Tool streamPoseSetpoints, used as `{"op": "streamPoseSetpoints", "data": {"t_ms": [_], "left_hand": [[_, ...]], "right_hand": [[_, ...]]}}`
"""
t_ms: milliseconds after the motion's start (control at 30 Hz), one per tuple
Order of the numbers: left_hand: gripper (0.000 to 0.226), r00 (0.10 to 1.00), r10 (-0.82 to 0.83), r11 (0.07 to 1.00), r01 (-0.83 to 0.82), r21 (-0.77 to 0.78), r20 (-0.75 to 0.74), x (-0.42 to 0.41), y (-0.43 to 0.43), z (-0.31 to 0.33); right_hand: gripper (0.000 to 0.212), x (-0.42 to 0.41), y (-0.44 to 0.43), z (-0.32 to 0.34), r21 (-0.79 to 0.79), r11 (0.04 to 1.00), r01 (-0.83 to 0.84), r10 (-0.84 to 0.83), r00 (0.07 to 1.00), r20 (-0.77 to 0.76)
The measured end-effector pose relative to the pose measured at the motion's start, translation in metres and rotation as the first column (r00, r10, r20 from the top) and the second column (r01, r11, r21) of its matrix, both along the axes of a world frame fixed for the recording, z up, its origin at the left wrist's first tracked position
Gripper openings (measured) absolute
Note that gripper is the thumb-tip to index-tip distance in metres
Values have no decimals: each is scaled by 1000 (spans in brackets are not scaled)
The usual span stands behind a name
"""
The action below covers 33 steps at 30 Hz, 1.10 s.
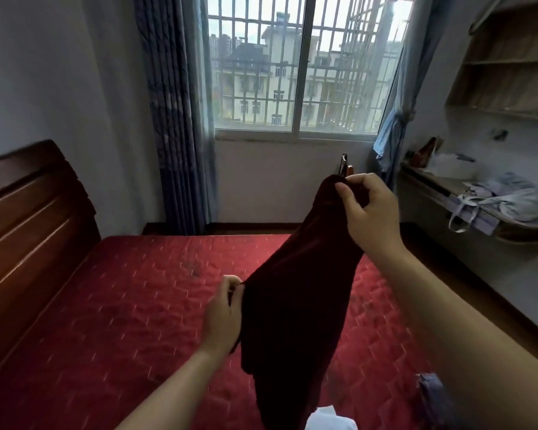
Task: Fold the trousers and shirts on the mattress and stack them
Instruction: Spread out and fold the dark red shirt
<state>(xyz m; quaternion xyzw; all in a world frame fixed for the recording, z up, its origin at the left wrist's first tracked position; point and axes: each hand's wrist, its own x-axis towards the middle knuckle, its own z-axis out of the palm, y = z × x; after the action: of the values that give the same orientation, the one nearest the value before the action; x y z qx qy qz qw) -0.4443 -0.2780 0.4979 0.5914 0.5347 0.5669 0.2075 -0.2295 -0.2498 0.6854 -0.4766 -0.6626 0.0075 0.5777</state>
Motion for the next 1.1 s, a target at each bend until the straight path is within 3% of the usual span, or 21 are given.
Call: {"op": "streamPoseSetpoints", "data": {"t_ms": [167, 367, 433, 800, 967, 1067, 1100], "left_hand": [[27, 997, 19, 1000, -17, 25, -76, -27, -30, 11], [7, 928, -105, 990, 131, 49, -357, -81, -105, 4], [19, 891, -145, 985, 172, 24, -430, -97, -134, -1], [35, 993, 65, 996, -71, -62, -100, -170, -325, -32], [22, 977, 126, 992, -127, 10, -172, -203, -371, -31], [5, 968, 100, 993, -110, -32, -231, -222, -377, -36], [16, 964, 102, 993, -115, -39, -247, -228, -375, -39]], "right_hand": [[12, -15, -16, -15, 15, 1000, 18, -19, 996, 83], [15, -41, -60, -33, -12, 999, 39, -38, 997, 68], [15, -57, -84, -36, -7, 1000, 27, -27, 997, 72], [20, -140, -243, -59, -6, 1000, 13, -13, 999, 44], [20, -165, -277, -67, -38, 999, -7, 9, 999, 52], [21, -175, -277, -81, -87, 996, -10, 17, 997, 79], [21, -179, -273, -89, -103, 995, -16, 25, 996, 88]]}}
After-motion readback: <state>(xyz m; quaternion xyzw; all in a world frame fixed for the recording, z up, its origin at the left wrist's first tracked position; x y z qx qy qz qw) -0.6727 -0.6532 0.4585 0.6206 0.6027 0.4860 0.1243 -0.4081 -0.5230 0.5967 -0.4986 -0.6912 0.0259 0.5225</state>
